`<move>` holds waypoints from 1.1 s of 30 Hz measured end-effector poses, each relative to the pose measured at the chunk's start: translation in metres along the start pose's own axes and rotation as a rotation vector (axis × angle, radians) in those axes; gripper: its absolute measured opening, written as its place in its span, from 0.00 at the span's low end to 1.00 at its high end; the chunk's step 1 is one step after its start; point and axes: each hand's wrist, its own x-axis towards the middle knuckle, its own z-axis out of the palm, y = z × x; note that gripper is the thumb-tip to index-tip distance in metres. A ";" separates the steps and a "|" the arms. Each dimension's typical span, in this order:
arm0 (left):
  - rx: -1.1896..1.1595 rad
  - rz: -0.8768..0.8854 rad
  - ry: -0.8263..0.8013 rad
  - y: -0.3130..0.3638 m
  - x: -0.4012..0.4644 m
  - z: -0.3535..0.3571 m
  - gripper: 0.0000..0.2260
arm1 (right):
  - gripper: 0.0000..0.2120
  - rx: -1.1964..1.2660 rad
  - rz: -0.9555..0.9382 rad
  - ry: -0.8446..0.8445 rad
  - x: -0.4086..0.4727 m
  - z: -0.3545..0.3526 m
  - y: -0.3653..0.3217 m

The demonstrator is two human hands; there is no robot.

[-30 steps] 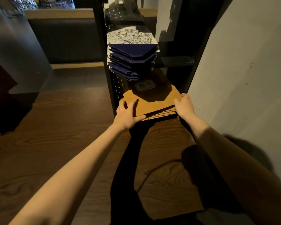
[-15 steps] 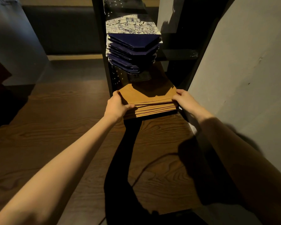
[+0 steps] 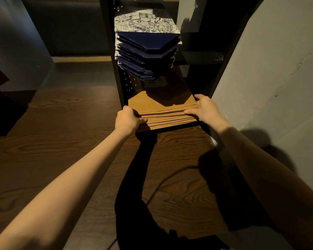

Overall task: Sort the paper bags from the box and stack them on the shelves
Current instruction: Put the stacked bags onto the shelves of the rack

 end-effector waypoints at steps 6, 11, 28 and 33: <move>0.030 0.004 -0.056 0.004 -0.001 -0.003 0.22 | 0.34 -0.009 0.013 -0.199 0.003 -0.006 -0.001; 0.175 -0.042 -0.079 0.010 -0.013 -0.002 0.35 | 0.41 -0.186 -0.024 -0.181 -0.006 0.002 0.000; 0.332 -0.005 0.038 0.006 -0.026 0.012 0.31 | 0.35 -0.234 0.039 -0.098 -0.012 0.013 0.004; 0.366 0.038 0.071 -0.003 -0.021 0.006 0.20 | 0.29 -0.300 0.017 0.011 -0.019 0.022 0.006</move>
